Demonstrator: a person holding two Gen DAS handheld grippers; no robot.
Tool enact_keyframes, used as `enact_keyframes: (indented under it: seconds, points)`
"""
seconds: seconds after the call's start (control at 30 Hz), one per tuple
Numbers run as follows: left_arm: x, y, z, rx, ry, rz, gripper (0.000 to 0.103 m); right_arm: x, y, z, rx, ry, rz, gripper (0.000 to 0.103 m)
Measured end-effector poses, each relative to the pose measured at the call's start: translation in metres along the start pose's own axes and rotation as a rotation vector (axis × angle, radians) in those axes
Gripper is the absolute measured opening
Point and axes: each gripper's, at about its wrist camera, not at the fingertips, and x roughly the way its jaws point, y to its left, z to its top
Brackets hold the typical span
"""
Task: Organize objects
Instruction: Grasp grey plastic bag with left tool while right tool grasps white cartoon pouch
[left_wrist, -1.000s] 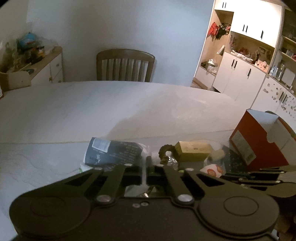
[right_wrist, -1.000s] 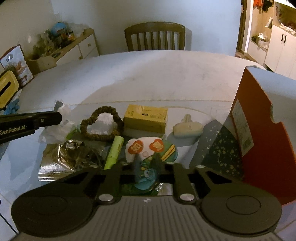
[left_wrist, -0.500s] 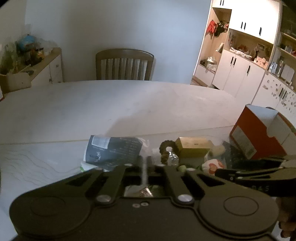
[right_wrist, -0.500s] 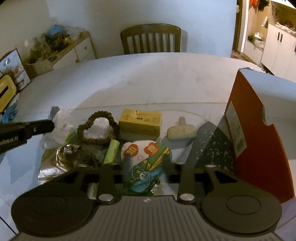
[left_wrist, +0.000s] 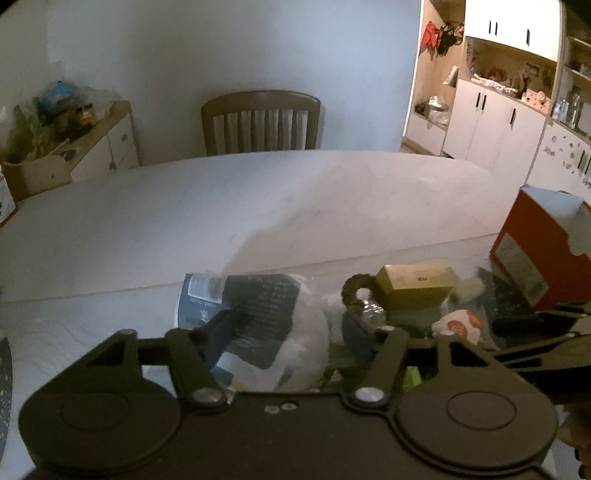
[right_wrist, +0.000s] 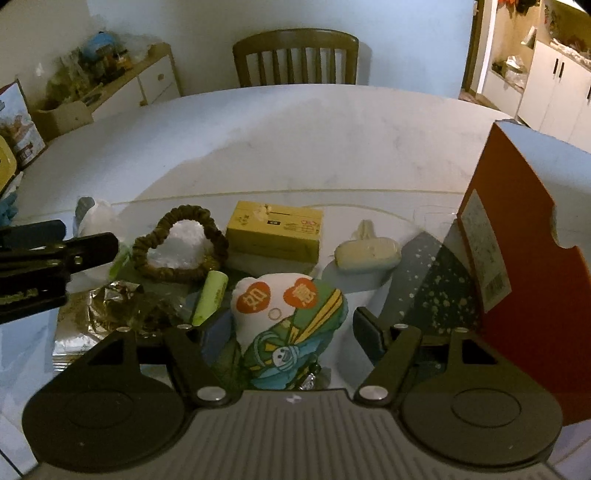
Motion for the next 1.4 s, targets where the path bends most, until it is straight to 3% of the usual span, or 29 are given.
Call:
enact_keyframes:
  seconds: [0.13,0.3,0.43,0.67,0.73,0.8,0.83,0.93,1.0,1.07,1.2,1.4]
  points:
    - [0.004,0.004,-0.002,0.003,0.007,-0.001,0.053,0.004,0.003,0.002,-0.005,0.005,-0.004,0.072]
    - [-0.001,0.004,-0.003,0.019,-0.012,-0.019,0.035,0.007,0.004,0.001,-0.019,0.009,-0.01,0.072]
    - [-0.005,0.004,-0.002,0.011,-0.021,-0.038,0.0,0.003,0.003,-0.001,-0.011,0.007,0.0,0.063]
    - [-0.007,0.019,-0.005,-0.074,-0.004,-0.037,0.0,-0.009,0.003,-0.004,-0.018,0.007,0.012,0.045]
    - [-0.012,0.022,-0.004,-0.097,-0.006,-0.045,0.0,-0.013,0.0,-0.004,-0.011,0.002,0.022,0.044]
    - [-0.017,0.026,-0.001,-0.133,0.003,-0.06,0.006,-0.018,-0.003,-0.005,-0.012,-0.004,0.032,0.044]
    - [-0.019,0.028,0.001,-0.148,0.009,-0.059,0.016,-0.019,-0.005,-0.005,-0.017,-0.01,0.037,0.044]
    - [-0.023,0.028,0.007,-0.165,0.019,-0.02,0.025,-0.023,-0.011,-0.007,-0.033,-0.024,0.047,0.043]
    - [-0.024,0.027,0.012,-0.176,0.03,0.012,0.042,-0.025,-0.017,-0.008,-0.03,-0.027,0.07,0.042]
    - [-0.026,0.026,0.018,-0.193,0.021,0.053,0.069,-0.026,-0.023,-0.009,-0.025,-0.028,0.088,0.042]
    - [-0.017,0.026,0.039,-0.238,0.033,0.115,0.081,-0.029,-0.033,-0.009,-0.025,-0.028,0.123,0.042]
    - [0.026,0.038,0.064,-0.31,0.136,0.259,0.082,-0.043,-0.046,-0.007,-0.043,-0.055,0.164,0.042]
